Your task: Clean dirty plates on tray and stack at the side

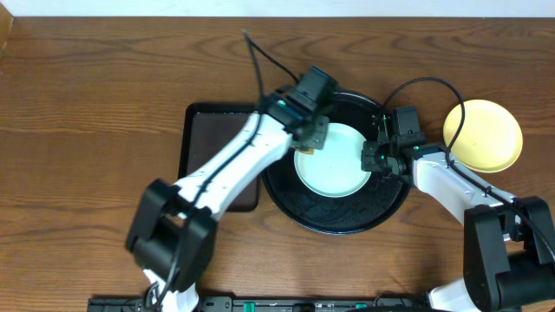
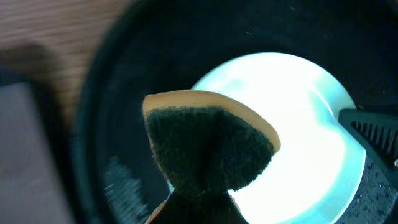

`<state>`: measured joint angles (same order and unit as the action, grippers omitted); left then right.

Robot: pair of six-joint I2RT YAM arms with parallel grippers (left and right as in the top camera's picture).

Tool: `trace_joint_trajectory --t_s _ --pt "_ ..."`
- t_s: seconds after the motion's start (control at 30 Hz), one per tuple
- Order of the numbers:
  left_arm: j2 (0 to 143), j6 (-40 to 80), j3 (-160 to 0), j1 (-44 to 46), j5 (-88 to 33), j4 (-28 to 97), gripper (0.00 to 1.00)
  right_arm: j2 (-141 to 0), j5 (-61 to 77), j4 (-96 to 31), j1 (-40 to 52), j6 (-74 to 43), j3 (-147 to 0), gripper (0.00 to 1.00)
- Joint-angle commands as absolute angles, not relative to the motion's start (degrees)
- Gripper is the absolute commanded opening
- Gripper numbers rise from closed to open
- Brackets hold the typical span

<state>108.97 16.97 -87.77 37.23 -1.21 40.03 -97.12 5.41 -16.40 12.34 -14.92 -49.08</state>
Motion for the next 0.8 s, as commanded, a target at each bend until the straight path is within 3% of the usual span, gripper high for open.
trace_joint_trajectory --t_s 0.0,0.77 --pt "113.7 18.3 -87.3 38.9 -1.1 38.4 0.07 -97.9 4.6 -16.3 11.9 -15.6 -48.9 0.01" --pt "125.8 17.3 -87.1 39.0 -2.9 37.1 0.08 -97.9 4.6 -16.5 11.9 -15.6 -48.9 0.01"
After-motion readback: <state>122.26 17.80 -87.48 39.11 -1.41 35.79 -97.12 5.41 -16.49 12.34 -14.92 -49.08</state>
